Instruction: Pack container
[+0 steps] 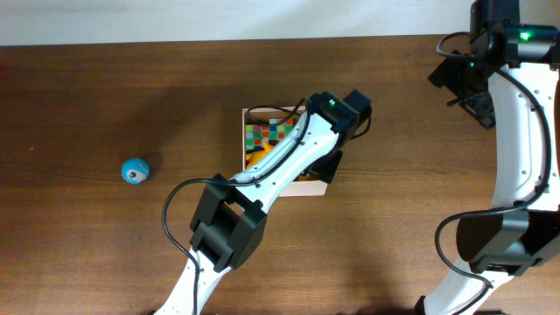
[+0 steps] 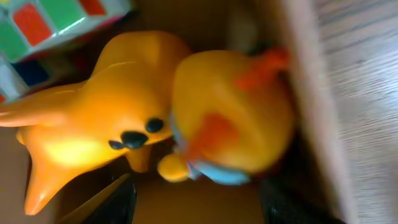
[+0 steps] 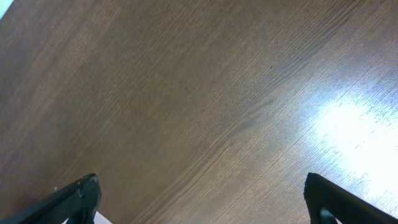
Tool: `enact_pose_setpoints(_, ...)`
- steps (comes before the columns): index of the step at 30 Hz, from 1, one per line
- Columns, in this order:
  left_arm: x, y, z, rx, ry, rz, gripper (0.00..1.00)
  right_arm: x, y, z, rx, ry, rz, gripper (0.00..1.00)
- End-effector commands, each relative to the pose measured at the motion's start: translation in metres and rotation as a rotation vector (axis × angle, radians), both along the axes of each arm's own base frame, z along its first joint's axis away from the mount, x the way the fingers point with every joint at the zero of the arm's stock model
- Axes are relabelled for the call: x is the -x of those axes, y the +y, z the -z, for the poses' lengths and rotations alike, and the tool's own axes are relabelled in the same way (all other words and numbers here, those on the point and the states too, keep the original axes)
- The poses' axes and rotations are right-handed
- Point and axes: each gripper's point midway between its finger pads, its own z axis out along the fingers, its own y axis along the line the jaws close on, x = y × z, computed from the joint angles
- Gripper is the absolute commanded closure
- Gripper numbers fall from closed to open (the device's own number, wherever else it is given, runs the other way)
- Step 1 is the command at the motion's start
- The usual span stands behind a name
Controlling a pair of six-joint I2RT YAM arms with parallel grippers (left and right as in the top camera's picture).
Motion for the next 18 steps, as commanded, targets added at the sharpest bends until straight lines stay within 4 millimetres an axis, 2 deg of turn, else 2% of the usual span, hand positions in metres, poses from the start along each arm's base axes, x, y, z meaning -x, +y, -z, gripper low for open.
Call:
enact_pose_setpoints(1,0.006,0.006,-0.003,-0.023,0.003,0.035,0.35,0.000,-0.002,-0.006,0.003,-0.018,0.009,0.01)
enact_pose_setpoints(13,-0.003,0.003,-0.010,-0.009,-0.043,0.034,0.35,0.000,-0.002,-0.006,0.003,-0.019,0.009,0.01)
enact_pose_setpoints(18,-0.010,-0.002,-0.033,0.040,-0.094,0.030,0.35,0.000,-0.003,-0.006,0.003,-0.019,0.009,0.01)
